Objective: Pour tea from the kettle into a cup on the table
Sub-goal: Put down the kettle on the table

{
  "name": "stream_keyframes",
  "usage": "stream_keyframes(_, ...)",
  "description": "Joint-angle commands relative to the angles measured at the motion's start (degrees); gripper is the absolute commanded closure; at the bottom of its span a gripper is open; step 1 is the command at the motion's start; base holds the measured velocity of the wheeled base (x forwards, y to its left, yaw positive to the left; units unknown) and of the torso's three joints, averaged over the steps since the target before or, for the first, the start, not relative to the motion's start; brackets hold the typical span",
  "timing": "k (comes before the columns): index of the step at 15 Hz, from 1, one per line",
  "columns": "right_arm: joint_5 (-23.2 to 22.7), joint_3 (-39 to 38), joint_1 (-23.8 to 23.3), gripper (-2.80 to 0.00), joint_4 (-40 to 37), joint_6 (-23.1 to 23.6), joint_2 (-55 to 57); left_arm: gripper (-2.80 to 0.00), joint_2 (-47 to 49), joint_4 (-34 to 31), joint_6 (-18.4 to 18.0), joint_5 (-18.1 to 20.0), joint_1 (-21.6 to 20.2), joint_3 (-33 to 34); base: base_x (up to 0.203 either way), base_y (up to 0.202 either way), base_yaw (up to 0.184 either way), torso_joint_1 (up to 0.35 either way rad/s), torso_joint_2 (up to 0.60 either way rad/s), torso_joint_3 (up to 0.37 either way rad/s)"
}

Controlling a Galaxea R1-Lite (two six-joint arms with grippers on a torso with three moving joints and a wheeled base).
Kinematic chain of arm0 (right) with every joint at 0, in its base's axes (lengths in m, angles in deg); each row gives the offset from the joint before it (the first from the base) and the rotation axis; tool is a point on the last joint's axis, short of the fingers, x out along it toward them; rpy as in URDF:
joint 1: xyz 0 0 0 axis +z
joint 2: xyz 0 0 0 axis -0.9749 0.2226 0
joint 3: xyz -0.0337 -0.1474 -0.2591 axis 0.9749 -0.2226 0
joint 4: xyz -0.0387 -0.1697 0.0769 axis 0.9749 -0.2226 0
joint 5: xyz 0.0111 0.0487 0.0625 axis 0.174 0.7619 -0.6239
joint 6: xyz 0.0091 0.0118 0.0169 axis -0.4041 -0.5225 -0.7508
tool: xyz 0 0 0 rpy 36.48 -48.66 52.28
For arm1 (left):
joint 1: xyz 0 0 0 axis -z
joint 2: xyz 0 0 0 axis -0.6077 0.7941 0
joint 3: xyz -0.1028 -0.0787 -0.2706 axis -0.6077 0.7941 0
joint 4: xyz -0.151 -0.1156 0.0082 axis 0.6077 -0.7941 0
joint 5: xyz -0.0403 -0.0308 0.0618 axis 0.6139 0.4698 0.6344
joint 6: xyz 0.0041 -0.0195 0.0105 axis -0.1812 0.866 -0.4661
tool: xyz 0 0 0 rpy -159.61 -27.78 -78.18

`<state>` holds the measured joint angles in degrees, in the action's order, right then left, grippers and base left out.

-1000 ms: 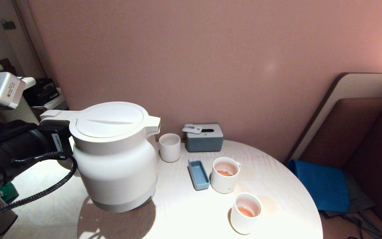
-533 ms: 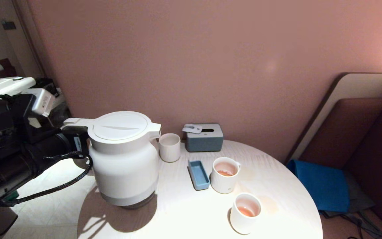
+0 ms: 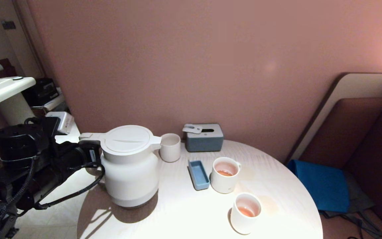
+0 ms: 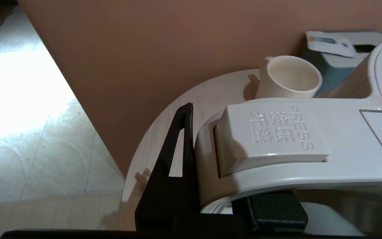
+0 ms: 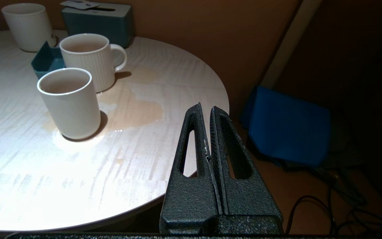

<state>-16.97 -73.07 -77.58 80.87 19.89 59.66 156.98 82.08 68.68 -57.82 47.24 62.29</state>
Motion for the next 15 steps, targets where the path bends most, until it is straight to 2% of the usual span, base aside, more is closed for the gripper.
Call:
stream_keyframes(1,-0.03,0.0,0.0,0.0,0.0,0.05,0.07,0.0,4.92,2.46,0.0,-0.02,-1.1,0.47,0.0,0.0,0.0,0.0,0.0,0.0)
stream_keyframes(4,-0.03,0.0,0.0,0.0,0.0,0.05,0.07,0.0,8.08,5.61,0.05,0.01,-2.24,0.4,0.0,0.0,0.0,0.0,0.0,0.0)
stream_keyframes(7,-0.03,0.0,0.0,0.0,0.0,0.05,0.07,0.0,12.69,13.47,-0.07,0.07,-3.49,0.38,0.0,0.0,0.0,0.0,0.0,0.0)
stream_keyframes(15,-0.03,0.0,0.0,0.0,0.0,0.05,0.07,0.0,18.5,17.05,0.17,-0.01,-3.84,0.56,0.0,0.0,0.0,0.0,0.0,0.0)
